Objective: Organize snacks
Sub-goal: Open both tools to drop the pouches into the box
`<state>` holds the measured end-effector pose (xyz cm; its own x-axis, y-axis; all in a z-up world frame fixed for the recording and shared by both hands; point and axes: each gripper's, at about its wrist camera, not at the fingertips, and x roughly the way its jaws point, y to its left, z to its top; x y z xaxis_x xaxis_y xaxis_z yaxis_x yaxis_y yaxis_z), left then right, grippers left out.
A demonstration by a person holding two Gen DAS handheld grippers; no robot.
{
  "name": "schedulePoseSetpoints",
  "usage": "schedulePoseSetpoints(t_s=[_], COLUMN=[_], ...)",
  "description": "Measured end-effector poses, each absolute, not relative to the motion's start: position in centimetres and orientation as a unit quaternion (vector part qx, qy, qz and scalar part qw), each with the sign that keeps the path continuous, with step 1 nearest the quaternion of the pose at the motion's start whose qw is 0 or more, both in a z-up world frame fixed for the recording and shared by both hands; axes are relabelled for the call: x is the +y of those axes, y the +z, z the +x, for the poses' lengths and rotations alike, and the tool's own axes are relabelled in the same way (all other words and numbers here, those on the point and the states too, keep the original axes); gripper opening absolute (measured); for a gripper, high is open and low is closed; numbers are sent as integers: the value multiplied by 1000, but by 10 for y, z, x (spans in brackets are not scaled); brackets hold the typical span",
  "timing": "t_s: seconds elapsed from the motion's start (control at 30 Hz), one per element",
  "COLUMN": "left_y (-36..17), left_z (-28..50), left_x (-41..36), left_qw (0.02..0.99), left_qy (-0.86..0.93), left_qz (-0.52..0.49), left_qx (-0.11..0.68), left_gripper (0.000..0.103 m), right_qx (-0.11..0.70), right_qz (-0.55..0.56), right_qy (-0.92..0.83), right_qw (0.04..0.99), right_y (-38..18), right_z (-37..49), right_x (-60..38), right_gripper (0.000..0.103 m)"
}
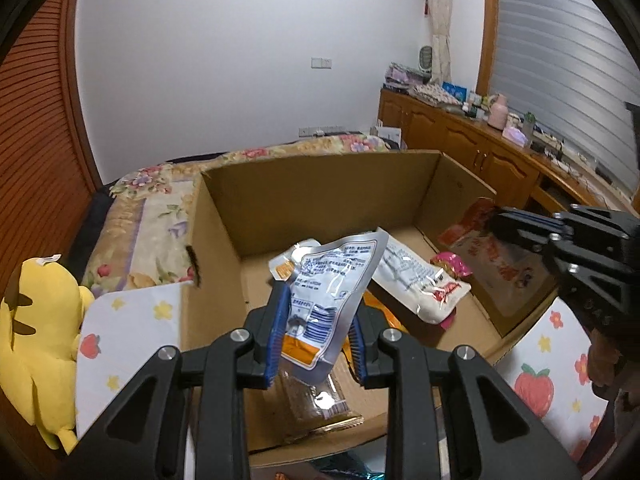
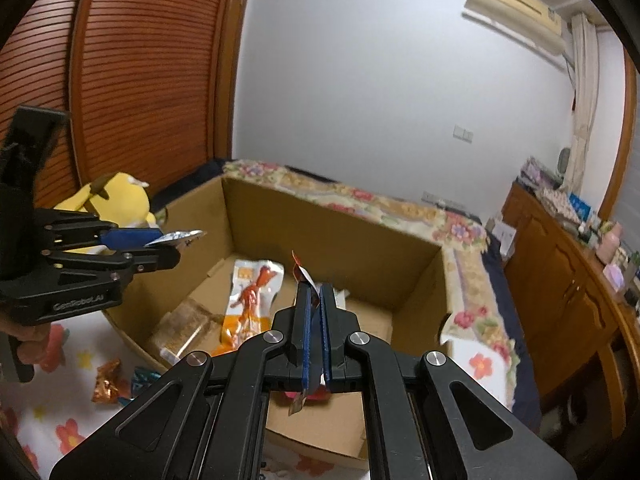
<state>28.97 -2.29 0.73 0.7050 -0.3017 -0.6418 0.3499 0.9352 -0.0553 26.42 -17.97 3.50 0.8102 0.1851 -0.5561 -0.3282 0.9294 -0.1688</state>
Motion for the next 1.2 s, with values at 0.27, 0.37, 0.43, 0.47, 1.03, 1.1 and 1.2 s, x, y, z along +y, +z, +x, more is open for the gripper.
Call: schedulePoseSetpoints(t_s=[0.27,0.37,0.43,0.47,1.03,1.1,1.2], left_y=[-3,-4,-3,-3,12,13,14], left_z=[290,291,292,292,267,261,253], left_x=[-36,-35,-33,-33,-36,-35,-34], left_qw=[914,913,912,912,923,924,926], left_qy=[-181,-182,-182,-181,-188,-186,-184], left_qz=[50,47,46,48,48,51,53], left_qx=[360,363,365,366,332,330,327], left_gripper=[27,27,27,27,86,93,97], right_qx=[312,322,328,331,335,330,313], right_qz=[-107,-99,-92,-89,-49,-53,-51], right_qy=[139,140,142,143,138,137,135], right_qw=[934,931,929,929,931,933,939], right_y=[7,0,-3,-3,-3,0,7], right_z=[282,285,286,288,280,274,260], right_x=[-181,-183,-184,-184,-202,-202,-204], right_gripper=[2,2,2,2,50,54,72])
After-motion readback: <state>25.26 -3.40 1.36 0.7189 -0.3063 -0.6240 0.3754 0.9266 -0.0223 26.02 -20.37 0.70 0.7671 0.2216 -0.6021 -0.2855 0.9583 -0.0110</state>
